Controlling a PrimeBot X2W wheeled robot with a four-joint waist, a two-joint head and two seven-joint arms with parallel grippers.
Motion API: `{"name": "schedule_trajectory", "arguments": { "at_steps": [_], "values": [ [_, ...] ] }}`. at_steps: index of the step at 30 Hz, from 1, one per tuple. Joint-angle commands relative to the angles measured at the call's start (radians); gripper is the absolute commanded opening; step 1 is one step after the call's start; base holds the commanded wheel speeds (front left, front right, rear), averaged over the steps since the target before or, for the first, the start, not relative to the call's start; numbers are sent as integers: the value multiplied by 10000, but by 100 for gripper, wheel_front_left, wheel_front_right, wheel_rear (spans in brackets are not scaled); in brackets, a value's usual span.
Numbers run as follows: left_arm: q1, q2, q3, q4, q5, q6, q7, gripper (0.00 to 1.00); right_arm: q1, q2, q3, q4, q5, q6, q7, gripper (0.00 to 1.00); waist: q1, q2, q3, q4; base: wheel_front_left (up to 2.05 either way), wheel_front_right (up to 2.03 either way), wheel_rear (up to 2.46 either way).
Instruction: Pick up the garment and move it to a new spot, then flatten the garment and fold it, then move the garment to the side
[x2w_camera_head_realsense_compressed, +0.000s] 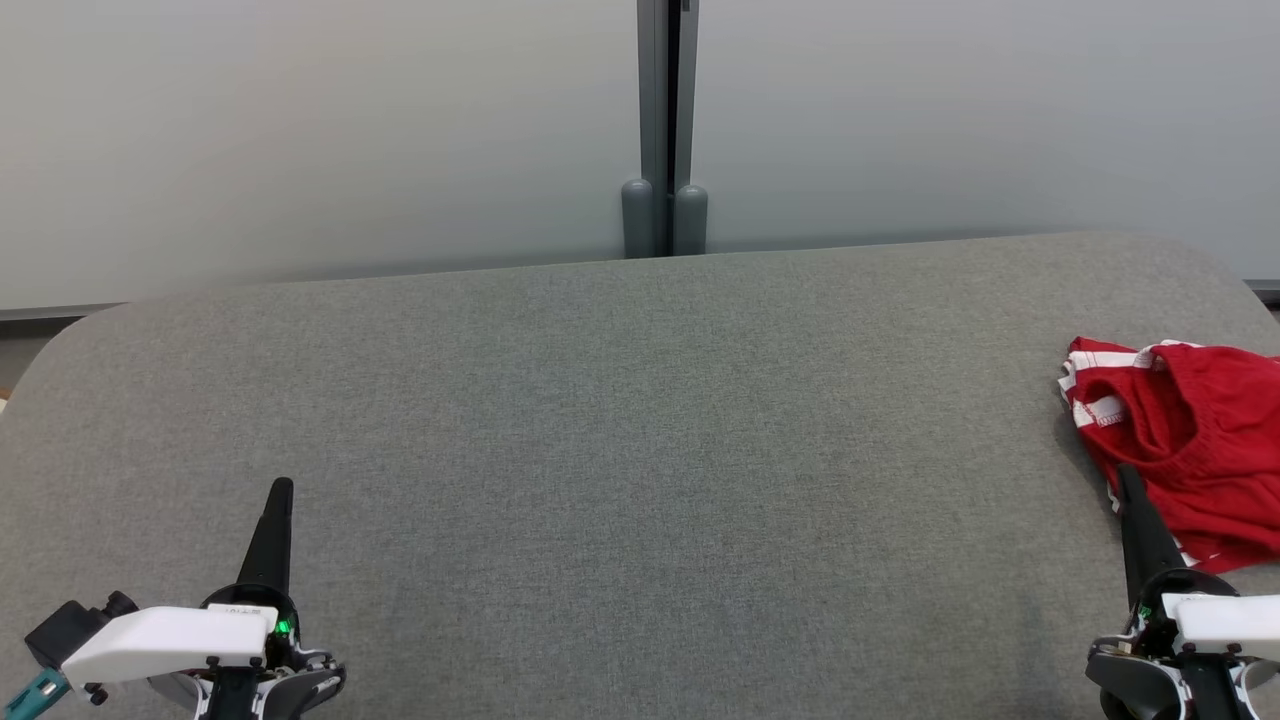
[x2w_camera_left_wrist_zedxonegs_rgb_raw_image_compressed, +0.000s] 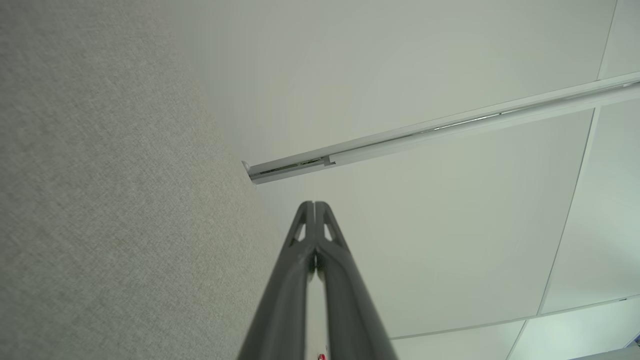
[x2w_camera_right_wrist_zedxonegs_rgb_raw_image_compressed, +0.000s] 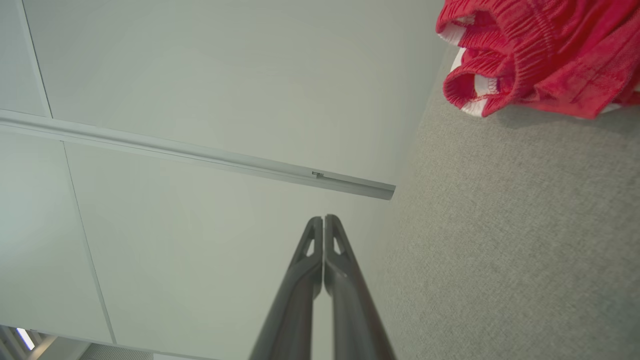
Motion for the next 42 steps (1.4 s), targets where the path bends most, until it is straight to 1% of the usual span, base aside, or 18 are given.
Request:
{"name": "schedule_trajectory", "arguments": {
  "at_steps": [1, 27, 42],
  "values": [
    [-222, -8, 107, -25, -233, -110, 44, 0, -164, 4, -62, 54, 221, 2, 50, 0, 0, 0, 11, -6, 0, 0, 0],
    [-486, -223, 567, 144, -1771, -464, 458, 0, -578, 155, -152, 551, 1877, 0, 188, 0, 0, 0, 173, -93, 0, 0, 0],
    [-463, -235, 580, 142, -1748, -451, 460, 0, -593, 165, -165, 552, 1830, 0, 202, 0, 0, 0, 177, -95, 0, 0, 0]
  ]
}}
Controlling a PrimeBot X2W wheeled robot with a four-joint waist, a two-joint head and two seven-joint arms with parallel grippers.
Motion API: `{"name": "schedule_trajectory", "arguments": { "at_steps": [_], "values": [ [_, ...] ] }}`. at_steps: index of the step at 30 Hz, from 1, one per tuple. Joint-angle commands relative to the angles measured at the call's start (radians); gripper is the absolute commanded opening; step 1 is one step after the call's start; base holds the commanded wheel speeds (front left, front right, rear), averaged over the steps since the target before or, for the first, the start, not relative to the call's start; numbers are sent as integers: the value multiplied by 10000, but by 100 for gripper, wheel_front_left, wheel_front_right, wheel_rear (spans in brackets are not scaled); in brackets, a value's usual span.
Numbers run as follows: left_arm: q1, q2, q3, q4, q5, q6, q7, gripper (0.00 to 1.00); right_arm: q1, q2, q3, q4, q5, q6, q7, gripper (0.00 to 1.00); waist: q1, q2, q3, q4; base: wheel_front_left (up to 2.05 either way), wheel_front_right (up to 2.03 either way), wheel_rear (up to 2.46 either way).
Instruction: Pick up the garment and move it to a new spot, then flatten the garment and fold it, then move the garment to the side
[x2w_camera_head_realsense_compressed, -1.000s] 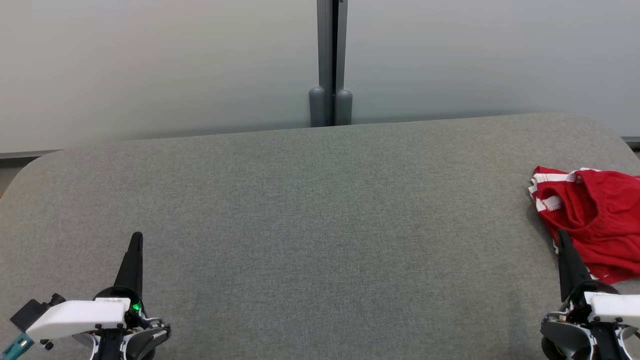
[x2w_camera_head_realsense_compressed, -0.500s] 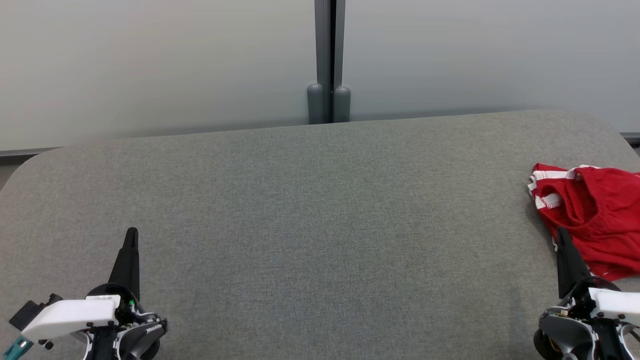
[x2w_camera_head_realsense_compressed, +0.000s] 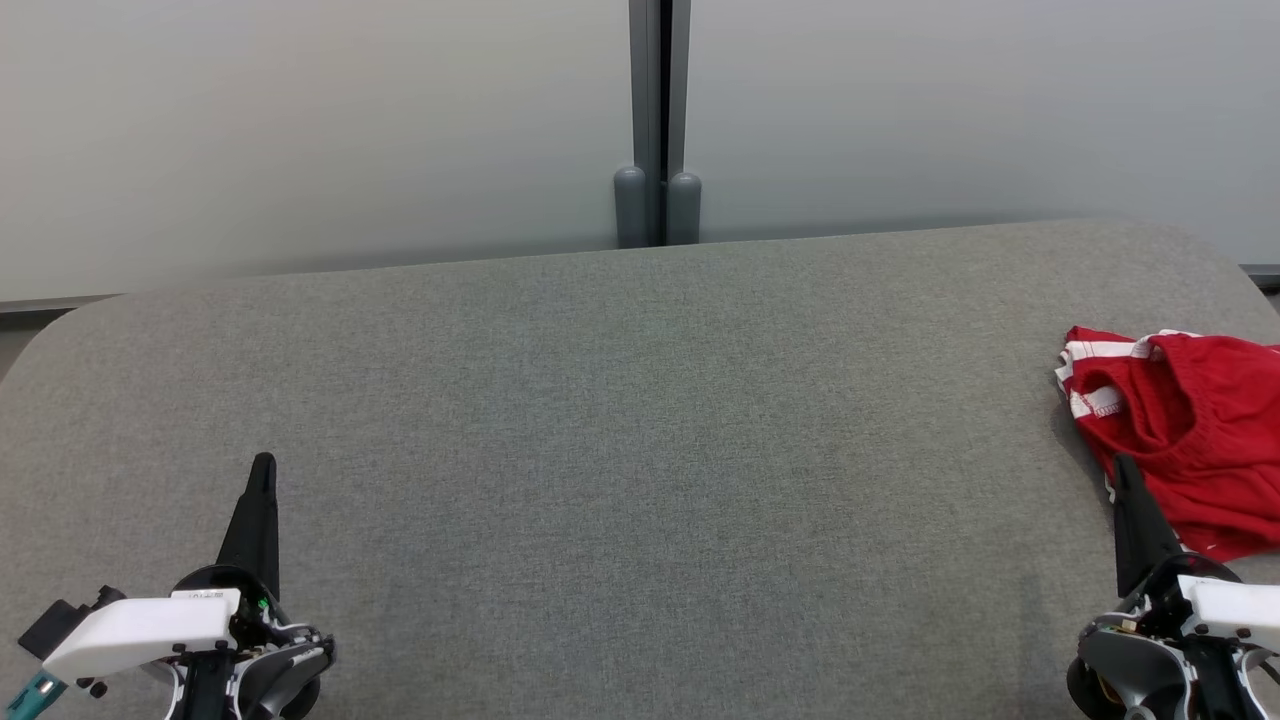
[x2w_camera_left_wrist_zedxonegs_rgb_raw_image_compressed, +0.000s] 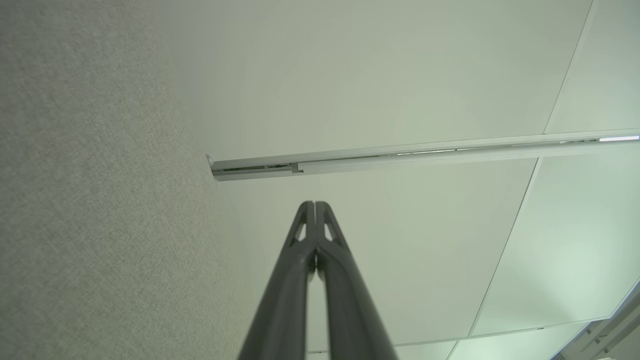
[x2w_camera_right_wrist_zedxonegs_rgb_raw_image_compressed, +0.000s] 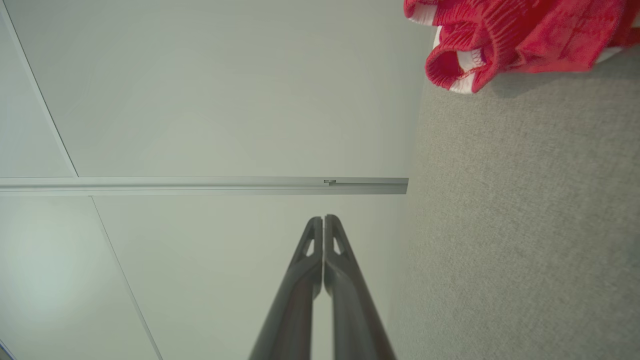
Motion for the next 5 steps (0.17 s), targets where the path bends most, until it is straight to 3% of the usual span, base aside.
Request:
{"name": "schedule_trajectory", "arguments": {
  "at_steps": [1, 5],
  "values": [
    [-120, 21, 41, 13, -14, -40, 18, 0, -119, -12, -8, 17, -10, 0, 58, 0, 0, 0, 0, 0, 0, 0, 0],
    [-121, 18, 44, 13, -9, -40, 23, 0, -120, -10, -12, 17, -15, 0, 62, 0, 0, 0, 0, 0, 0, 0, 0]
  ]
}}
